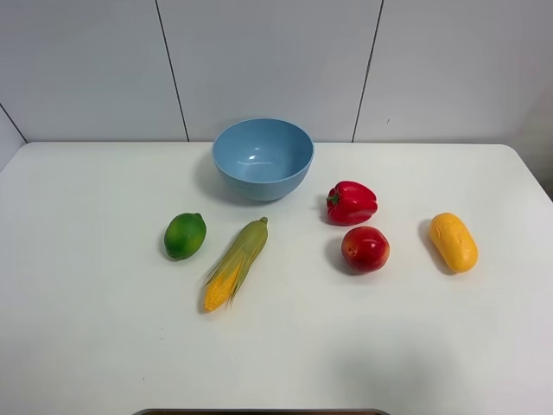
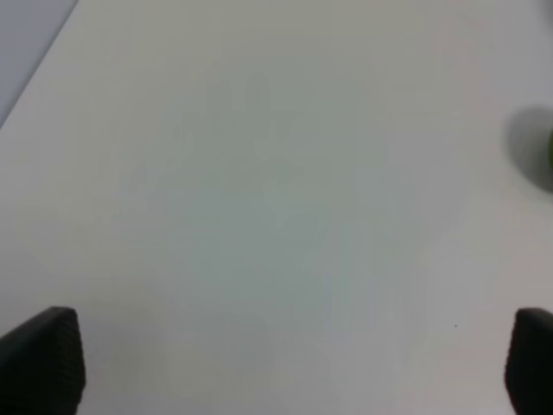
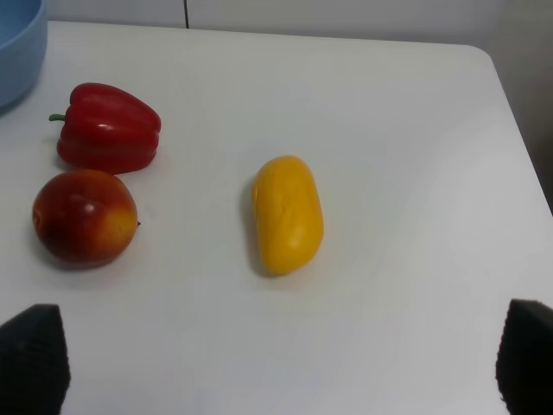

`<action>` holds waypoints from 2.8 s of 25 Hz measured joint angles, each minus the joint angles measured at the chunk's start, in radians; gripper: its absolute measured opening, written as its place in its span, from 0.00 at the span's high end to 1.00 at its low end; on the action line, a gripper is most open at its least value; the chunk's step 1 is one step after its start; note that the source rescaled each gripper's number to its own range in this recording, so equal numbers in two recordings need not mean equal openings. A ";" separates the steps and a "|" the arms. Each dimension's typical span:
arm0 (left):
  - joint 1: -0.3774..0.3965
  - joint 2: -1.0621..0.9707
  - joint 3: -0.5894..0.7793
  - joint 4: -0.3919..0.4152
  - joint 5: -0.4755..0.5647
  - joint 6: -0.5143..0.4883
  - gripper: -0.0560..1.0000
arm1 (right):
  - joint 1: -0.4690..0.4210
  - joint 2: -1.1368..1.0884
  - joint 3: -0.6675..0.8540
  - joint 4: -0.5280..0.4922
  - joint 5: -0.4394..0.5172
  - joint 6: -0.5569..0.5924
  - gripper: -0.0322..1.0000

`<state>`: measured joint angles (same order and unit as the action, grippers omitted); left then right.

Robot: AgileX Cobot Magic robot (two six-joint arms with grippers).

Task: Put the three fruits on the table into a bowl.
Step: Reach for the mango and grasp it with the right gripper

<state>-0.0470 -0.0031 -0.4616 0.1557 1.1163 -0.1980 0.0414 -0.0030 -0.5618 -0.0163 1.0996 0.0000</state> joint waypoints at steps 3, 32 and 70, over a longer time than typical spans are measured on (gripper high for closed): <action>0.000 0.000 0.000 0.000 0.000 0.000 0.00 | 0.000 0.000 0.000 0.000 0.000 0.000 0.00; 0.000 0.000 0.000 0.000 0.000 0.000 0.00 | 0.022 0.000 0.000 -0.003 0.000 0.000 0.00; 0.000 0.000 0.000 0.000 0.000 0.000 0.00 | 0.025 0.577 -0.438 -0.120 0.030 0.144 0.00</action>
<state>-0.0470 -0.0031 -0.4616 0.1557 1.1163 -0.1980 0.0661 0.5737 -1.0000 -0.1364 1.1300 0.1437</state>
